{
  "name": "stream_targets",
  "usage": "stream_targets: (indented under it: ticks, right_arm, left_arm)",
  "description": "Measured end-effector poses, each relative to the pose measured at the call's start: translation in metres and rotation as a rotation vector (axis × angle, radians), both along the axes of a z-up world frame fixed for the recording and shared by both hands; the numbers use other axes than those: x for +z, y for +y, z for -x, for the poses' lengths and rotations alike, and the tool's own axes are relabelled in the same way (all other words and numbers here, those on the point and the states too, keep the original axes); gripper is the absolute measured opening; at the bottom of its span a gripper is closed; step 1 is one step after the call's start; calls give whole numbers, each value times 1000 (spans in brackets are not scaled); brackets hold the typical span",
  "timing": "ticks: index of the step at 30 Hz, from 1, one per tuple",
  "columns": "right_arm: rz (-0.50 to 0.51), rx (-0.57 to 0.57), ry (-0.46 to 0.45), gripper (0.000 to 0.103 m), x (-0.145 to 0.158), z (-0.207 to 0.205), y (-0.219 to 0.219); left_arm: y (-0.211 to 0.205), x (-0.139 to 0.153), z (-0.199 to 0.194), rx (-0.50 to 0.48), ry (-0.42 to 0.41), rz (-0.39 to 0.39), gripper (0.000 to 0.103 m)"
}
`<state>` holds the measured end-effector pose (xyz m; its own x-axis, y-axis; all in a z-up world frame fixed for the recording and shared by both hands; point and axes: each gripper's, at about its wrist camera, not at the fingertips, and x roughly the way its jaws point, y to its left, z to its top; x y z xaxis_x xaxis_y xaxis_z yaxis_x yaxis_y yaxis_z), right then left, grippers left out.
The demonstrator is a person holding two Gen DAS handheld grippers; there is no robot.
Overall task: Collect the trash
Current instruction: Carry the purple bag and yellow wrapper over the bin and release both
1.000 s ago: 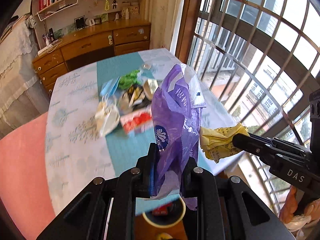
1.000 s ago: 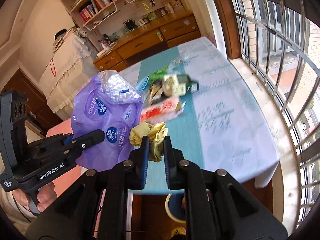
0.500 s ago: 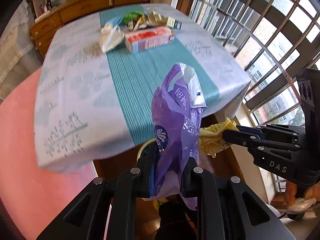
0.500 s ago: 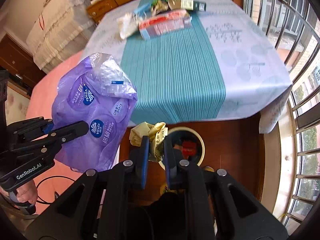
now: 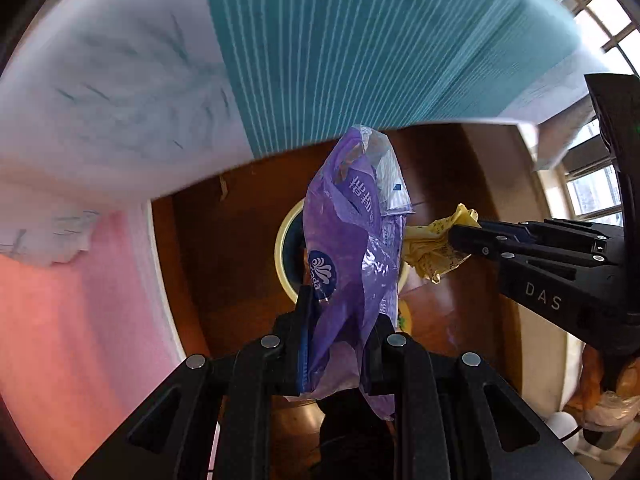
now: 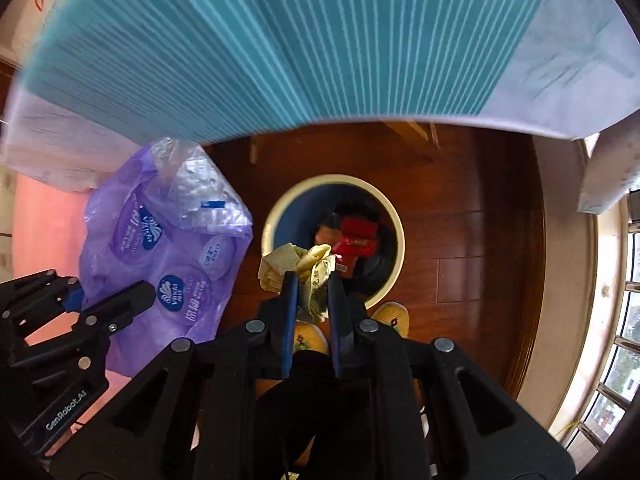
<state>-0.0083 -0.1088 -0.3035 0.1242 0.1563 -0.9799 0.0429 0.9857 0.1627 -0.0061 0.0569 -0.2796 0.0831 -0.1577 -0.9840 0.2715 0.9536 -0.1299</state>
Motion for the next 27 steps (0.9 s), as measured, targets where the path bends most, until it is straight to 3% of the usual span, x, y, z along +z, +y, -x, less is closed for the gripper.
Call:
stream_targets:
  ticks: [5,7,9,11,12,16,21,27]
  right_arm:
    - [27,28,1,14,-77,-12,-1]
    - [32,40,-14,18,-99,-14,0]
    - [29,37,-10,28,-118,-13,0]
    - [27,23,0,55,-131,-17,0]
    - [26,14,-4,58,-133,-19,-2]
    - [15,-8,-17,63,-135,-18,-9]
    - [-1,-28,-9,65,-126,-30,-23]
    - [-5,-43,-10,65,-90,-22,-24]
  left_arm:
    - [-10,-79,-2,12,-18,-56,19]
    - [-13,-99,-5,11,-37,-70,26]
    - [-16,-115,-4,20,-63,-79,55]
    - [-15,-126,-3,33,-72,-86,77]
    - [-15,-130,-2,46,-78,-88,79]
    - [-17,-135,-11,87,-86,-93,85]
    - [-4,-116,-17,117,-103,-92,85]
    - [5,-85,-11,137,-123,-105,85]
